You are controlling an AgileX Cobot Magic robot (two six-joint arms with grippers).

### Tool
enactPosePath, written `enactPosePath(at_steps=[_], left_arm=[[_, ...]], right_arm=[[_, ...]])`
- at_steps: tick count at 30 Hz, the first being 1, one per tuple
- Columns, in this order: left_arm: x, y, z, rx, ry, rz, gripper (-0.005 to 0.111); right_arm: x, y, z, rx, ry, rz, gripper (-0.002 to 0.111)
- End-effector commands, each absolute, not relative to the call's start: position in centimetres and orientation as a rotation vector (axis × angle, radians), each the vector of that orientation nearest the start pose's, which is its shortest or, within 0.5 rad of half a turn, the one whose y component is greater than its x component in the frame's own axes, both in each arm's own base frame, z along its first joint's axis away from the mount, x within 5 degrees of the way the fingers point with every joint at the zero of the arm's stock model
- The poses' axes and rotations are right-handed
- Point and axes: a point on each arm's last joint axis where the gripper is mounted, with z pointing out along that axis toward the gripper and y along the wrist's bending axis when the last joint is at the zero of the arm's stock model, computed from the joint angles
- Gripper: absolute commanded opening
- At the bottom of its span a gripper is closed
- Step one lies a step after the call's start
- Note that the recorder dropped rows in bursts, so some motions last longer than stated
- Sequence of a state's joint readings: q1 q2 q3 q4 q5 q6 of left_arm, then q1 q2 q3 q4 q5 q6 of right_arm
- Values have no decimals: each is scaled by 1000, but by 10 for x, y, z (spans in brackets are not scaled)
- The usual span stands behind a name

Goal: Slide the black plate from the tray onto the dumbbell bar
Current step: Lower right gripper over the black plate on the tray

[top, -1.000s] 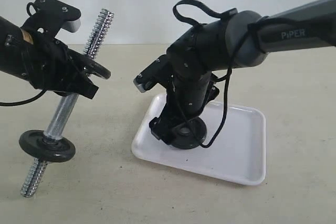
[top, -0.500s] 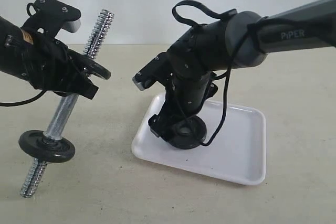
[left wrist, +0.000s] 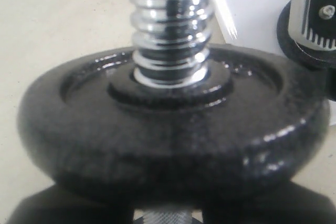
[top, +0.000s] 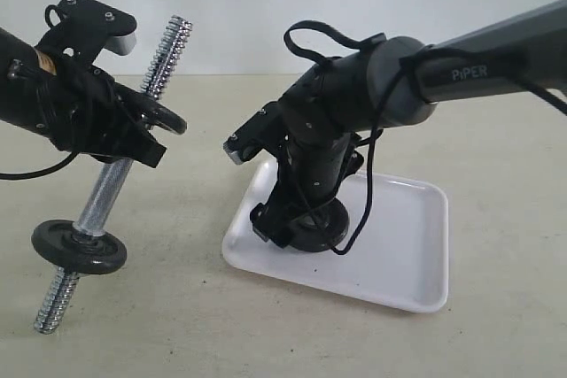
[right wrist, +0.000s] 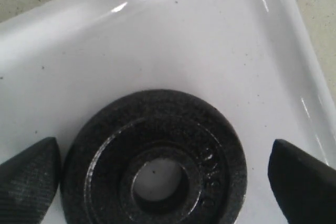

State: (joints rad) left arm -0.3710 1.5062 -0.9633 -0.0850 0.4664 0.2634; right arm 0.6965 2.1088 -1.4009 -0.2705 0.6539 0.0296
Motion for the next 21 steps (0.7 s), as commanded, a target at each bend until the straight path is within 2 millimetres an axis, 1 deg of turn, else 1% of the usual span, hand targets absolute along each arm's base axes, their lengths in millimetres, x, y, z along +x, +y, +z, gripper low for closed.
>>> enactPosePath(at_steps=[1,4,7,12,18,21], left_arm=[[295,-117,280,634,2181,-133,4],[294,-117,279,635,2184,-133,4],[294,-117,279,636,2186,-133,4],[294,-117,279,637,2188,-133,4],[294,-117,279,637,2190,-133,4],[294,-117,279,639,2190,-132,4]], right_arm=[[331,256,122,-1154,2603,-145,105],[330,254,122,-1120,2639,-157,105],[328,252,118,-1123,2676,-180,105],[326,250,107,-1201,2696,-213,105],[328,254,106,-1199,2669,-165,105],[327,258,106,-1159,2672,-93,105]])
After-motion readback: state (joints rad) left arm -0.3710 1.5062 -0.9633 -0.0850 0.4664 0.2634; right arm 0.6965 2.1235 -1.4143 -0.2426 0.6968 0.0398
